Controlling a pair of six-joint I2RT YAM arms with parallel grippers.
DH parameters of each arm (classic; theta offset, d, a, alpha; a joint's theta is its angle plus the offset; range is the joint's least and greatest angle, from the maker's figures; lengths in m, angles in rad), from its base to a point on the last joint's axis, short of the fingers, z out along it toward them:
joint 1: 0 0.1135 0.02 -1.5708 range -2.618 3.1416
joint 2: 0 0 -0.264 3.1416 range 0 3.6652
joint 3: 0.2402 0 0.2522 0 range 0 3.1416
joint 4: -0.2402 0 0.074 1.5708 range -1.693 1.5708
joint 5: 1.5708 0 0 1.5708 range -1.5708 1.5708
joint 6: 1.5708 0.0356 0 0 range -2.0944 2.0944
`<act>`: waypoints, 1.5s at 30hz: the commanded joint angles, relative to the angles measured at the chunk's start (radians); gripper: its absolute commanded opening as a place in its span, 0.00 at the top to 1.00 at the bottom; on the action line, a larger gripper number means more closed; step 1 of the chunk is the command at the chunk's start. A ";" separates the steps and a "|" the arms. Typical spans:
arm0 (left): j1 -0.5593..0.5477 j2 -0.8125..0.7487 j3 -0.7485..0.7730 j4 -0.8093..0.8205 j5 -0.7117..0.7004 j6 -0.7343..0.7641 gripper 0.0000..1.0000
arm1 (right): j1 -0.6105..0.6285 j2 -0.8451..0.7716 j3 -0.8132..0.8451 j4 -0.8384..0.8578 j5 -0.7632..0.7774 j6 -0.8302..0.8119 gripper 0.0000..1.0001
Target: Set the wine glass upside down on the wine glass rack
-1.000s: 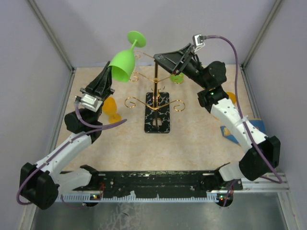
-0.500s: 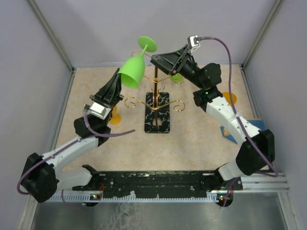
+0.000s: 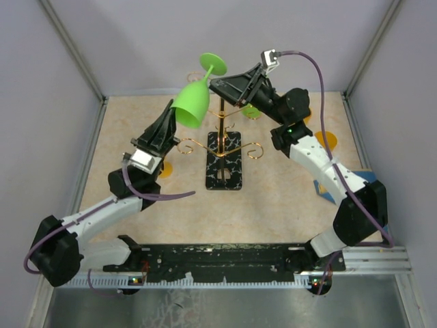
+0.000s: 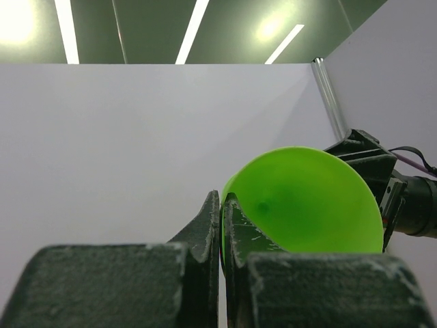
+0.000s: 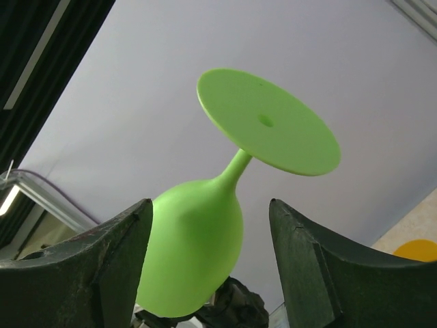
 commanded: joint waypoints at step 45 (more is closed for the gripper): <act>-0.167 0.155 -0.004 0.128 -0.042 -0.120 1.00 | 0.015 0.064 0.235 -0.154 -0.041 -0.167 0.79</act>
